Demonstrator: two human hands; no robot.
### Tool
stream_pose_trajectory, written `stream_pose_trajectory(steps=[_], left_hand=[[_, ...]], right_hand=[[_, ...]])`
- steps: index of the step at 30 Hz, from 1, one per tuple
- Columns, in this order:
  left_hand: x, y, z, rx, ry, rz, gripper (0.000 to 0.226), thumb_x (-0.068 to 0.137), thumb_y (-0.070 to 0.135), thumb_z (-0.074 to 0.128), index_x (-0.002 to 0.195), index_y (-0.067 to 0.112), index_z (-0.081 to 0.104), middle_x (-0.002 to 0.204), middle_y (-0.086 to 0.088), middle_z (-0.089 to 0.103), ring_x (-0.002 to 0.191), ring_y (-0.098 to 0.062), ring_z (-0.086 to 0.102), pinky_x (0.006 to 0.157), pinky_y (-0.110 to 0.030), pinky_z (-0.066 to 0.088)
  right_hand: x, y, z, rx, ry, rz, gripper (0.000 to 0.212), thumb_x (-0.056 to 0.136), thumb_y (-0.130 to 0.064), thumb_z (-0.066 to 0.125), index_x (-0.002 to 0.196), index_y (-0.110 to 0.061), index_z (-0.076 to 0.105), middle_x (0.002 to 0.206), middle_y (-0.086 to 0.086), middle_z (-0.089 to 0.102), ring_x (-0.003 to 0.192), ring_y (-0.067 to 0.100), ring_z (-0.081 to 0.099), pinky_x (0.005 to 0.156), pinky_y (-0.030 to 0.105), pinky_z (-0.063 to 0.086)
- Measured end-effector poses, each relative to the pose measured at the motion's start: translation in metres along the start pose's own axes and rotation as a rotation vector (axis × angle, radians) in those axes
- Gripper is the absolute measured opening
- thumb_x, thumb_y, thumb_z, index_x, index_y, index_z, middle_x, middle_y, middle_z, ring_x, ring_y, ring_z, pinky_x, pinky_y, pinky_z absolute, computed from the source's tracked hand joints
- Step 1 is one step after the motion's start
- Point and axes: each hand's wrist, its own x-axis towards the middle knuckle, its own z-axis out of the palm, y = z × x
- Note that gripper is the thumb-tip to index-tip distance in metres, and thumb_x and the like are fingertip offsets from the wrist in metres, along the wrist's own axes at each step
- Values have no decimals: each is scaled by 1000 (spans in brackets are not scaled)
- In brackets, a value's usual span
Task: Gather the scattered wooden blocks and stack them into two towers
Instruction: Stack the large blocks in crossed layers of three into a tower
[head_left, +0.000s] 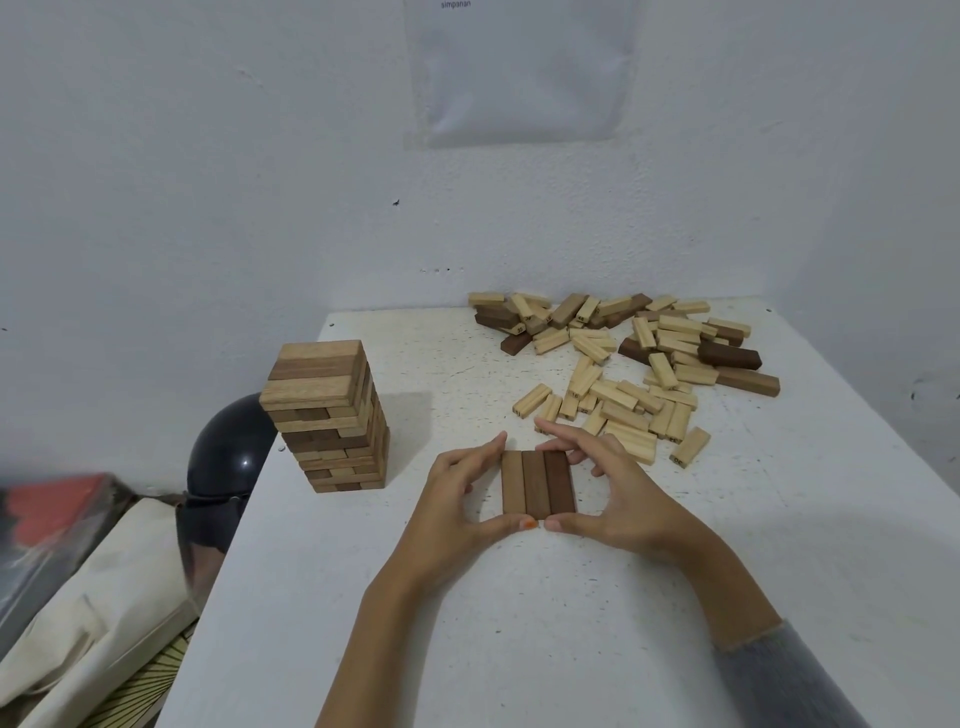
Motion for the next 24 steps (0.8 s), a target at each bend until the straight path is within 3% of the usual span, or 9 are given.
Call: stream_pose_trajectory(steps=[16,24], left_hand=[[-1,1,0,11,7,-5,83,69,37,83,139,43,39,128,15,42,120,14,34,90,2,29],[-2,1,0,26,11,3,83,69,35,84,140,39,42,128,14,44,119,16,33,90,2,30]], right_hand=[[1,0,-1,38,-3,25,89,67,-37,86,137,-54,34,127,-27,52,114,-5,39,87,10,29],[1,3,0,51,6,28,87,64,-43,86,135,-57,37,130,-18,52,115,-4,42,88,14,31]])
